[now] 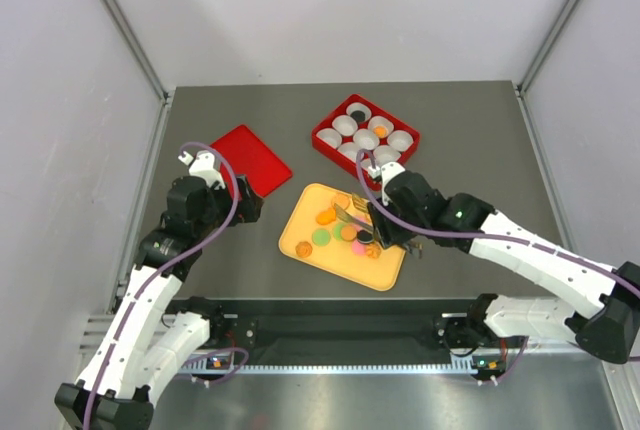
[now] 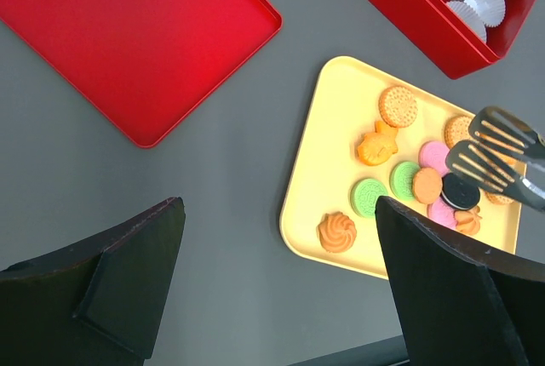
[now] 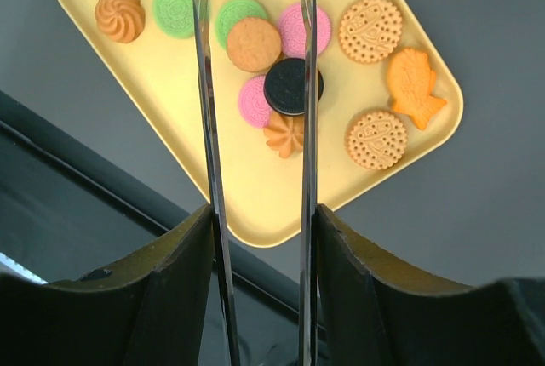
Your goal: Pack the cookies
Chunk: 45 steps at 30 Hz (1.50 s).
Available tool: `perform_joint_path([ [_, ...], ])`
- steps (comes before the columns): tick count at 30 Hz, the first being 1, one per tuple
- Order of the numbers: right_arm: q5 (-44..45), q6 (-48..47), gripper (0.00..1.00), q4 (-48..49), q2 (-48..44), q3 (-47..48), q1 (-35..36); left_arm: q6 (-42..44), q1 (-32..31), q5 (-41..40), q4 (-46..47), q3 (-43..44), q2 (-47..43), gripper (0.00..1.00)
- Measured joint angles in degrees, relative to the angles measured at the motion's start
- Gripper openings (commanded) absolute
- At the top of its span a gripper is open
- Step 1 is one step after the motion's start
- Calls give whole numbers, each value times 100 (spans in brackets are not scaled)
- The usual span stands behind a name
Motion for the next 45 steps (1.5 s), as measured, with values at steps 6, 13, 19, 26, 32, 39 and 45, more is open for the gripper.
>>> perform_joint_path([
  [6,92,50,49,-63,140,-7,260,0,0,-2,2,0,4,99],
  [13,223,52,50,-96,433,-26,459,0,0,-2,2,0,7,99],
  [19,297,52,50,-131,557,-26,531,0,0,-2,2,0,7,99],
  [26,341,52,49,-195,678,-26,656,0,0,-2,2,0,7,99],
  [32,409,55,49,-282,706,-26,682,0,0,0,2,0,7,99],
  [39,476,55,48,-321,841,-26,754,0,0,0,2,0,7,99],
  [45,509,57,43,-321,927,-26,804,0,0,0,2,0,7,99],
])
